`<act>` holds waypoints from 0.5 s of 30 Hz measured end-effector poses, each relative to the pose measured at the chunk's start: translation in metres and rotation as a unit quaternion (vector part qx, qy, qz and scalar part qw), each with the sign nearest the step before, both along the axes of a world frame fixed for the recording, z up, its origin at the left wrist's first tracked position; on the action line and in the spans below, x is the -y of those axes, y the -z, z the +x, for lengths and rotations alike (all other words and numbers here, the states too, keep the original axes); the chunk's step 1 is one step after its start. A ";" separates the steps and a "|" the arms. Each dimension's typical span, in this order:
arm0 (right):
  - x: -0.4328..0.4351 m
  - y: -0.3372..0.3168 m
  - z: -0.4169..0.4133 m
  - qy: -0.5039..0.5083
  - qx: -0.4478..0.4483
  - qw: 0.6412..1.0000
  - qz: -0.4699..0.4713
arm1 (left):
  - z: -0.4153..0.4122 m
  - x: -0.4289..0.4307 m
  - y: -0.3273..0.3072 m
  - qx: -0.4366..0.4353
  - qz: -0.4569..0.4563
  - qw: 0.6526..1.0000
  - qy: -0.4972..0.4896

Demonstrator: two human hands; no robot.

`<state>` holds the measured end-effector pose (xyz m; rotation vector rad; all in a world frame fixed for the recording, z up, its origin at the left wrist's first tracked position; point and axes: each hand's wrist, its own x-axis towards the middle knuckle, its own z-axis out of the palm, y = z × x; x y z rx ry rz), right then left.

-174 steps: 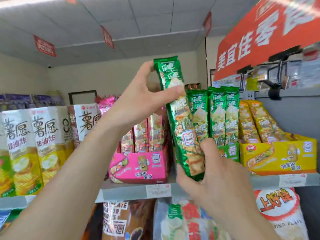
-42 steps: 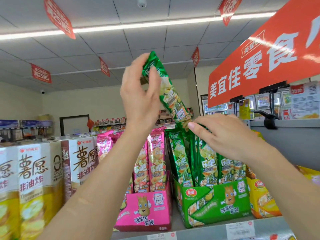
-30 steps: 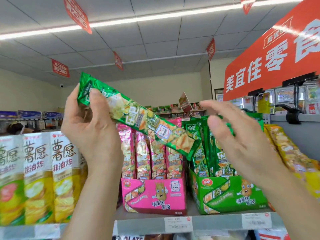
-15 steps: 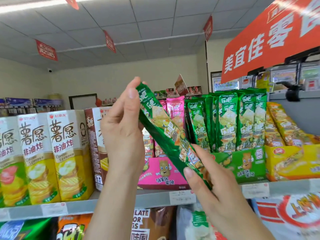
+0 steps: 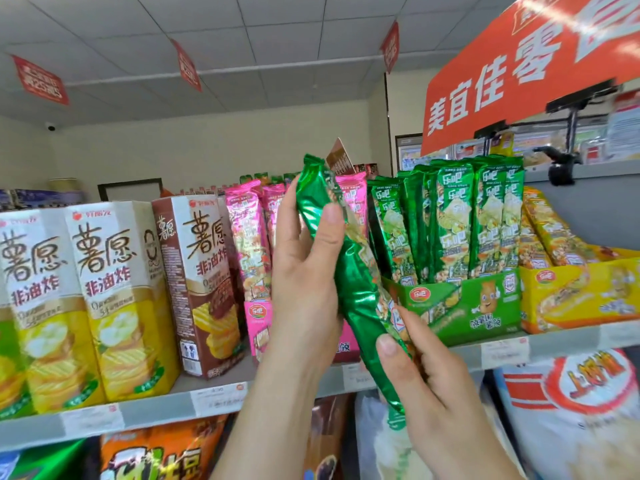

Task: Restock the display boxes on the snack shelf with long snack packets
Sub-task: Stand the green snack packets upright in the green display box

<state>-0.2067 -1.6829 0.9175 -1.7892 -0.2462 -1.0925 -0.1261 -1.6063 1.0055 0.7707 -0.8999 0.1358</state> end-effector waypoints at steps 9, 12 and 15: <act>0.002 0.000 -0.007 -0.003 0.028 1.000 -0.004 | -0.011 0.011 0.029 -0.007 0.073 0.997 -0.026; 0.009 0.003 -0.012 0.004 0.030 1.000 0.008 | -0.017 0.015 0.042 -0.021 0.079 0.996 -0.038; 0.020 0.010 -0.017 -0.002 0.005 0.999 0.049 | -0.021 0.016 0.051 -0.049 0.053 0.995 -0.071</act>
